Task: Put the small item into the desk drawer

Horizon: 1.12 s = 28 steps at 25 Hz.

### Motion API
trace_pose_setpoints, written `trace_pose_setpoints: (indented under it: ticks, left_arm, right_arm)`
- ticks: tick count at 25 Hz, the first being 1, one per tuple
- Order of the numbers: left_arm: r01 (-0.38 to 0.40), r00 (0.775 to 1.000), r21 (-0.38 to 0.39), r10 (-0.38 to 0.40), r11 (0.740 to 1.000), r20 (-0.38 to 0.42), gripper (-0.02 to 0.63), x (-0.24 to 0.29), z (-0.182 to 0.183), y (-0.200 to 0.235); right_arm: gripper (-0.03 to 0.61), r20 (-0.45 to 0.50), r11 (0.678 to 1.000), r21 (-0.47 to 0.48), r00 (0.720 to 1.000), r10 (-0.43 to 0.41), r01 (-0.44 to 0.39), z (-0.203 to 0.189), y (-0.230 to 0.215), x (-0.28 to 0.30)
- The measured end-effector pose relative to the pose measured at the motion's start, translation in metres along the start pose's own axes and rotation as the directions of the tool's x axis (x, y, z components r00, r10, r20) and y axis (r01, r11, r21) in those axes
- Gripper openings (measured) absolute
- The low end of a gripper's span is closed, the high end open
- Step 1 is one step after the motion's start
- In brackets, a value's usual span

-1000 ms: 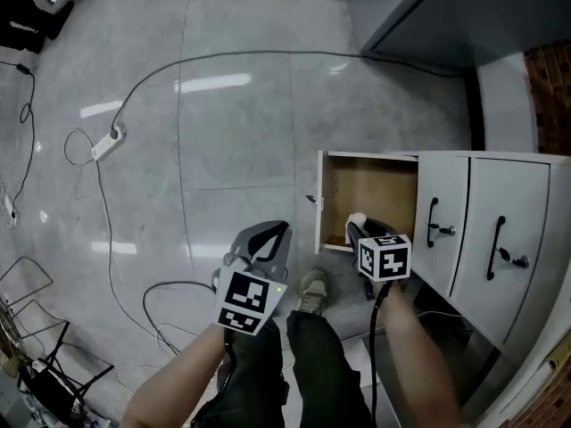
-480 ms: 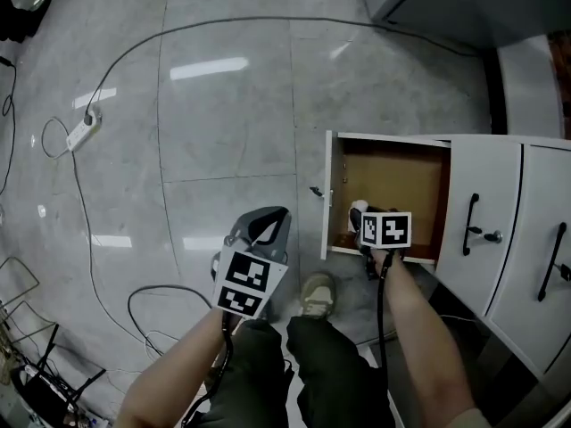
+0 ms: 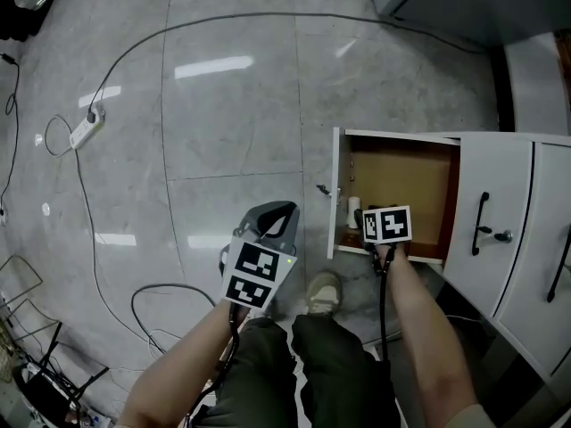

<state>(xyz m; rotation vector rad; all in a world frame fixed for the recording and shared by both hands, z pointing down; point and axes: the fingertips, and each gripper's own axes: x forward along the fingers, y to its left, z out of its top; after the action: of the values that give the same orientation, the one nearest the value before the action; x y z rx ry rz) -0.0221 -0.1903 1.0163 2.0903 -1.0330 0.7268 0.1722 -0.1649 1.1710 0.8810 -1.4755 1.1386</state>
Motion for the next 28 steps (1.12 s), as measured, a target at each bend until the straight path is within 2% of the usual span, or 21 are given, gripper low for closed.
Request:
trace_pose_setpoints:
  ticks: [6,12,20,28]
  left_arm:
    - [-0.012,1.0,0.007,0.012,1.0,-0.003,0.003,-0.036,0.026,-0.009]
    - [-0.033,0.999,0.029,0.032,0.999,0.038,0.003,-0.091,0.08,-0.017]
    - [-0.064,0.994,0.076,0.056,0.995,0.096,0.003,-0.188,0.159,-0.04]
    - [-0.039,0.993,0.113,0.026,0.993,0.116,0.003,-0.271,0.218,-0.081]
  right_arm:
    - [0.105,0.067,0.999,0.012,0.997,0.029,-0.03,0.005,0.023,-0.059]
    - [0.072,0.188,0.996,0.019,0.979,0.084,-0.089,0.024,0.062,-0.15]
    - [0.05,0.347,0.993,-0.053,0.931,0.115,-0.102,0.035,0.117,-0.302]
    - [0.037,0.487,0.984,-0.022,0.858,0.163,-0.174,0.032,0.17,-0.451]
